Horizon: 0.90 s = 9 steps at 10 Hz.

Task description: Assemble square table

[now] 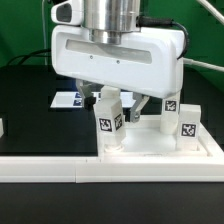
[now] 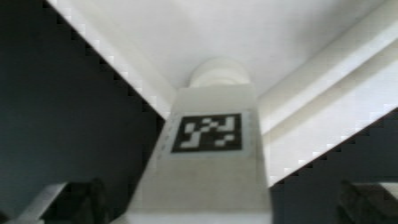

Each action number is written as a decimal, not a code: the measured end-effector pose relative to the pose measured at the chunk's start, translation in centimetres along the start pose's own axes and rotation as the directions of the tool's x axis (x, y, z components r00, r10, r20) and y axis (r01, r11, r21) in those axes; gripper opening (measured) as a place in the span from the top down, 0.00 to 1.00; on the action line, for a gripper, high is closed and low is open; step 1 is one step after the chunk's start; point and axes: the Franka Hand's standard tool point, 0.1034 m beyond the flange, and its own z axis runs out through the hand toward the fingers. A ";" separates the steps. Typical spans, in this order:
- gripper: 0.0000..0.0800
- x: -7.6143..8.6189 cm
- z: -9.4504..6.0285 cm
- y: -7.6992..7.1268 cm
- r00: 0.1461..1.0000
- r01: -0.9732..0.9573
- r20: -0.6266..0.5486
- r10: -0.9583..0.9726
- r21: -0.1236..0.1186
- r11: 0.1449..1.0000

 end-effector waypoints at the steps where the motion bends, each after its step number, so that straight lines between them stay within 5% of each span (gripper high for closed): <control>1: 0.19 -0.1 0.2 0.2 1.000 -0.001 -0.002 0.001 -0.001 1.000; 2: 0.19 -0.1 0.2 0.2 1.000 0.000 -0.003 0.000 -0.003 1.000; 4: 0.50 -0.1 0.3 0.3 1.000 -0.030 -0.002 0.030 -0.004 1.000; 5: 0.50 -0.1 0.3 0.2 0.993 -0.114 -0.001 0.114 -0.002 0.993; 6: 0.64 -0.1 0.4 0.2 0.974 -0.227 -0.001 0.227 -0.003 0.974; 9: 0.64 -0.2 0.4 0.2 0.913 -0.408 -0.001 0.408 -0.003 0.913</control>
Offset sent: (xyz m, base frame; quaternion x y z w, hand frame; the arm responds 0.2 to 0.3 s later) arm 0.0000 0.0000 0.0000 0.0000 0.0000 0.0000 1.0000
